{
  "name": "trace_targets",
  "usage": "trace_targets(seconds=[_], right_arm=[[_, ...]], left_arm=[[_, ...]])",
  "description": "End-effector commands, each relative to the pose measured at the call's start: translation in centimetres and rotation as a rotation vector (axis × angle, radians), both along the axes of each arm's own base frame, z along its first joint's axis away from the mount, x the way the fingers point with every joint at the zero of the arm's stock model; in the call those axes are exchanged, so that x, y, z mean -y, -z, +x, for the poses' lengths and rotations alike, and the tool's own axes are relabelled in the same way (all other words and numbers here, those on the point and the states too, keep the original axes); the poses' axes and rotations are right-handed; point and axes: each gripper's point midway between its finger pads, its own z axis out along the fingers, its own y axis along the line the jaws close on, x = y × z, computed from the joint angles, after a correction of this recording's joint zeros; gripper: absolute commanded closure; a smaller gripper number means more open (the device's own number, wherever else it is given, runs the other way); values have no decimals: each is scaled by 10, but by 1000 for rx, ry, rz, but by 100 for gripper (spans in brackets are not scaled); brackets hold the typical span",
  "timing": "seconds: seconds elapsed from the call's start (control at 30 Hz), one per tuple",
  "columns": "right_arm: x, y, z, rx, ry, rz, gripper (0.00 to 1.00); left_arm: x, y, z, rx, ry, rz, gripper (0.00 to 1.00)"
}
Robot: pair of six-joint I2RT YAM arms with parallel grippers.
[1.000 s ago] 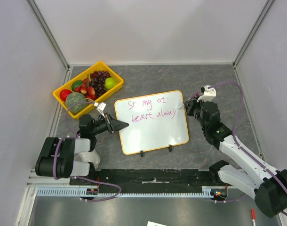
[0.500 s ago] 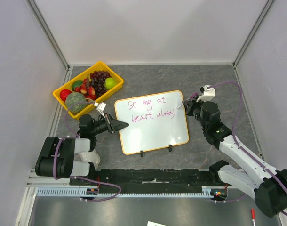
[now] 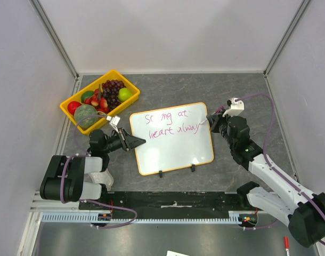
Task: Write a sentence on the whiteboard
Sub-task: Pick up the sentence from the whiteboard.
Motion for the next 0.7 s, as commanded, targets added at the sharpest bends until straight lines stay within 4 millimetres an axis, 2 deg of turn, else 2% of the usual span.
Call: trace_targets(seconds=[0.0,0.33,0.67], right_arm=[[6,14,-5,-32,7,-31,100],[13,18,-9,-40,30,-44,100],[8,24,-14,-56,-3,-35,100]], left_arm=[[-3,6,10,54,-24,49,98],[-3,5,10,55,-24,48,98],[-3,6,10,54,-24,49,98]])
